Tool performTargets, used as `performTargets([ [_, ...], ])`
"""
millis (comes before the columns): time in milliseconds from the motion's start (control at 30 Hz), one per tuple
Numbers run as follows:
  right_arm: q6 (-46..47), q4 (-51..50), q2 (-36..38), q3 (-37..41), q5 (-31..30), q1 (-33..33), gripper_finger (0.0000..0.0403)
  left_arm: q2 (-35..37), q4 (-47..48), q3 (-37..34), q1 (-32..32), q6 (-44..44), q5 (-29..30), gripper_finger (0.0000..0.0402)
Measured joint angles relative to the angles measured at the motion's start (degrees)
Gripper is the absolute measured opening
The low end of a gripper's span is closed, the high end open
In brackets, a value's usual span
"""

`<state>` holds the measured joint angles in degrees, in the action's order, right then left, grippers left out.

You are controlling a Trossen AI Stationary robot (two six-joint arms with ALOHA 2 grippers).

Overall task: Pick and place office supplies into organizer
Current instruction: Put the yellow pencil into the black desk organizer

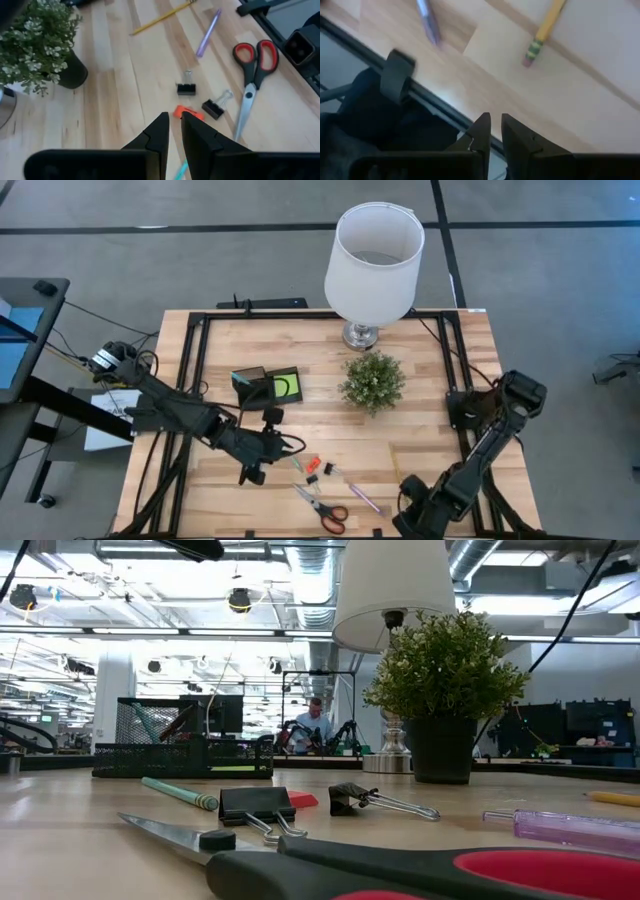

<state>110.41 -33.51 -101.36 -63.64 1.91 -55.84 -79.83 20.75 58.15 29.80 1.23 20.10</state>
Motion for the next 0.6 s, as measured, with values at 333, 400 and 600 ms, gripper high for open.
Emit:
performTargets([
  [333, -9.9, -0.2, -0.4, -0.1, 6.9, 5.5, 0.0031, 0.0, -0.6, 0.0, -1.5, -0.8, -0.1, 0.0045],
  [400, -9.9, -1.1, -0.4, -0.1, 10.0, 5.9, 0.0034, 0.0, -0.2, 0.0, -1.4, -0.8, -0.1, 0.0045],
  [600, -8.2, -4.9, 0.0, -0.1, 8.4, 6.1, 0.0035, 0.0, 2.9, 0.0, -1.3, 1.5, 2.9, 0.0044],
])
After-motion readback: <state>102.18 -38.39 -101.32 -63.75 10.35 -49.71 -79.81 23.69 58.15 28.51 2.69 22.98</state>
